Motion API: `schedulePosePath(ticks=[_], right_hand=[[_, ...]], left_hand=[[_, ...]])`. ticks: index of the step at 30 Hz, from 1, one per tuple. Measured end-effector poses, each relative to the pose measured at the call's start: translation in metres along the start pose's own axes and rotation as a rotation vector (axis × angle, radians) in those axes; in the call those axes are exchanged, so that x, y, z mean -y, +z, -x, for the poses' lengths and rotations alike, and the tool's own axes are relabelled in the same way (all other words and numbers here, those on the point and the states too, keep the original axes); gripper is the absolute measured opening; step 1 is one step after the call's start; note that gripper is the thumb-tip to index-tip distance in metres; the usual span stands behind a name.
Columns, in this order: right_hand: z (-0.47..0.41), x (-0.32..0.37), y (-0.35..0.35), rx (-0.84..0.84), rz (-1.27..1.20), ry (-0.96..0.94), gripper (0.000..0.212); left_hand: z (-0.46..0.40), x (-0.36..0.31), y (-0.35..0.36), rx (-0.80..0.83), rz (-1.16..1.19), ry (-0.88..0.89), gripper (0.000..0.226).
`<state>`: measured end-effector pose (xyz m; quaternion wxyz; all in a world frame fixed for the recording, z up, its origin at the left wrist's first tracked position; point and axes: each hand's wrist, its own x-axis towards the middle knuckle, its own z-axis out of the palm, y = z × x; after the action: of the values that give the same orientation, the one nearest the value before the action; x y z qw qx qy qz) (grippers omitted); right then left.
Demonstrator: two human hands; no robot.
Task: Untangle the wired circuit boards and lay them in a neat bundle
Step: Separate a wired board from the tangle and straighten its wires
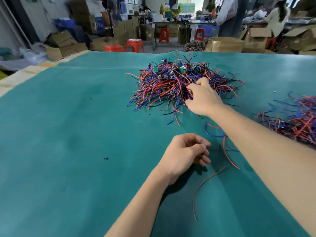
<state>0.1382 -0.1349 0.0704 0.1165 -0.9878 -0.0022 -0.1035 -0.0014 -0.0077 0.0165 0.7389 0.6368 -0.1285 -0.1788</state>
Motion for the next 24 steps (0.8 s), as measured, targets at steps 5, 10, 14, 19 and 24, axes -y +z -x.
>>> schedulePosePath(ticks=[5, 10, 14, 19, 24], right_hand=[[-0.019, -0.007, 0.004, 0.258, 0.035, -0.040, 0.073], [-0.017, -0.006, 0.006, 0.188, 0.087, -0.008, 0.056], [-0.008, -0.016, 0.004, 0.094, 0.052, -0.002, 0.045], [0.004, -0.033, 0.003, 0.012, -0.046, 0.015, 0.031], [0.011, -0.044, 0.012, 0.097, 0.006, -0.040, 0.050]], left_hand=[[0.000, 0.001, 0.000, 0.000, 0.001, 0.005, 0.016], [-0.001, 0.002, -0.002, 0.002, 0.011, 0.000, 0.016], [-0.001, 0.001, -0.001, -0.003, 0.003, -0.005, 0.016], [0.000, 0.000, -0.001, -0.008, 0.001, -0.009, 0.016], [0.000, 0.000, 0.000, -0.012, 0.004, -0.011, 0.016]])
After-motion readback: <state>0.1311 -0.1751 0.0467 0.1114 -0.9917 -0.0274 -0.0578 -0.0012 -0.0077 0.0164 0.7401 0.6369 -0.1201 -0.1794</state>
